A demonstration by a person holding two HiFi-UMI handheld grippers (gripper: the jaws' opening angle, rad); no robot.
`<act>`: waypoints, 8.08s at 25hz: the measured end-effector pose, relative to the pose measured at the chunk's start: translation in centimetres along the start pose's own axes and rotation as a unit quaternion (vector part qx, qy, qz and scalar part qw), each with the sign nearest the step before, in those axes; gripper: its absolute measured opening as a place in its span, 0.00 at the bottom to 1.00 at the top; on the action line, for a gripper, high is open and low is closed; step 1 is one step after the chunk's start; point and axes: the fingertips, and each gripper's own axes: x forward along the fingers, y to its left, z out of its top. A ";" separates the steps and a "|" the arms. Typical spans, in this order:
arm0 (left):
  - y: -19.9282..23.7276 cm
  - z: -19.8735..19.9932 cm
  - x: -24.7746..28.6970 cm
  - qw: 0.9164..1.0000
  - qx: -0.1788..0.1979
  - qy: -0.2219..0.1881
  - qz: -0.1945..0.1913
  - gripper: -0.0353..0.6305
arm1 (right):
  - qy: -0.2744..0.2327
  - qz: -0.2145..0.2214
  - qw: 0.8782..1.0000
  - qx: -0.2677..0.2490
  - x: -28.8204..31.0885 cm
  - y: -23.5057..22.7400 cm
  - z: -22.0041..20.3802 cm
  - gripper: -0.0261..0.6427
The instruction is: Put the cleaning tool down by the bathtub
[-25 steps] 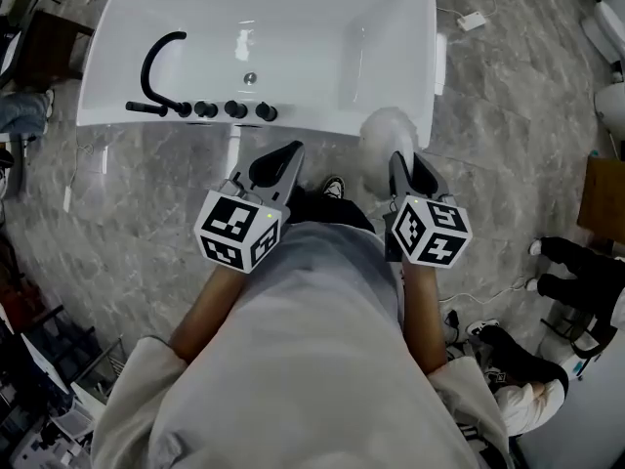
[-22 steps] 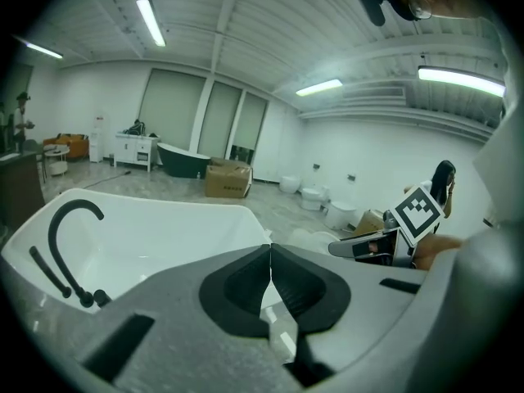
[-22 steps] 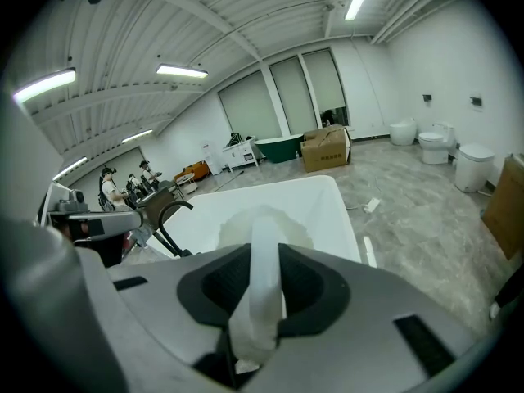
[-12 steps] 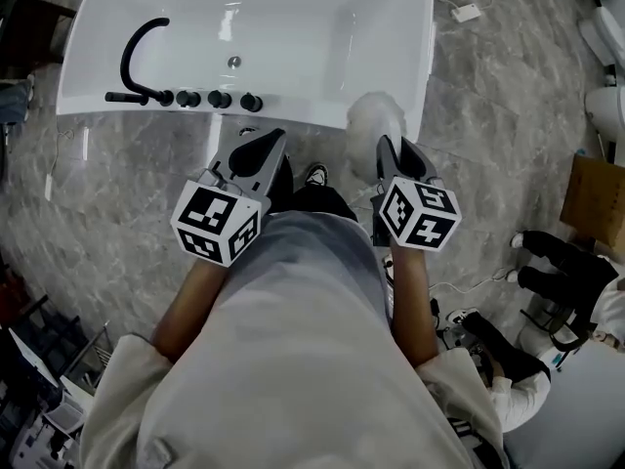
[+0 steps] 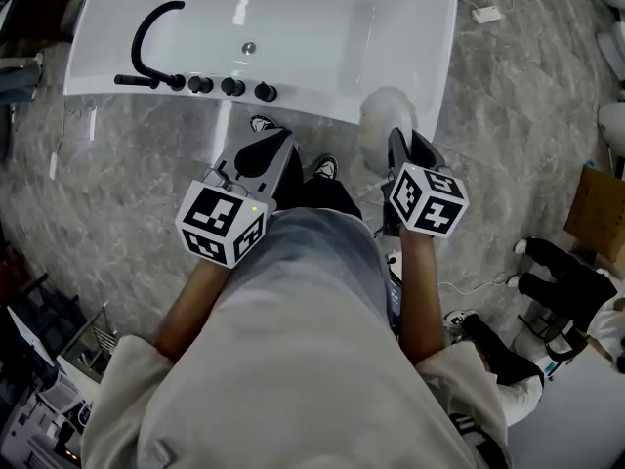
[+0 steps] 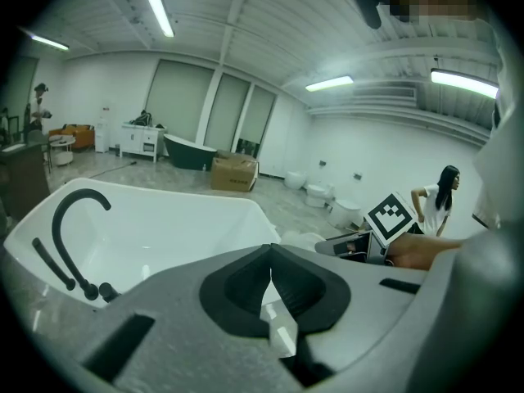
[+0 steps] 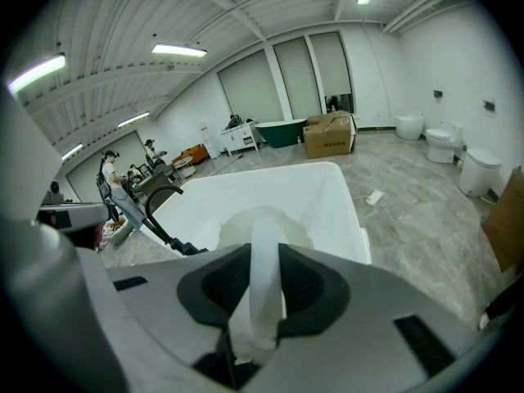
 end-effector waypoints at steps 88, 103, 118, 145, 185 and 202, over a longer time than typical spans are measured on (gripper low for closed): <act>6.7 -3.2 -2.9 0.997 -0.021 0.055 0.042 0.07 | 0.148 -0.054 0.984 -0.078 17.0 -3.2 -9.3 0.17; 6.7 -3.1 -2.5 0.997 -0.023 0.053 0.041 0.07 | 0.151 -0.077 0.981 -0.092 19.0 -4.2 -9.9 0.17; 6.8 -2.6 -2.7 0.998 -0.039 0.041 0.033 0.07 | 0.157 -0.089 0.981 -0.076 19.2 -3.6 -11.5 0.17; 6.4 -2.6 -3.2 0.998 -0.044 0.027 0.033 0.07 | 0.154 -0.079 0.982 -0.074 18.2 -3.1 -11.3 0.22; 4.4 -2.2 -1.7 0.998 -0.054 0.007 0.018 0.07 | 0.060 -0.022 0.995 -0.081 12.2 -0.8 -5.6 0.22; 3.8 -2.0 -1.3 0.998 -0.065 -0.005 0.022 0.07 | 0.016 0.020 0.998 -0.066 7.1 0.9 -2.6 0.17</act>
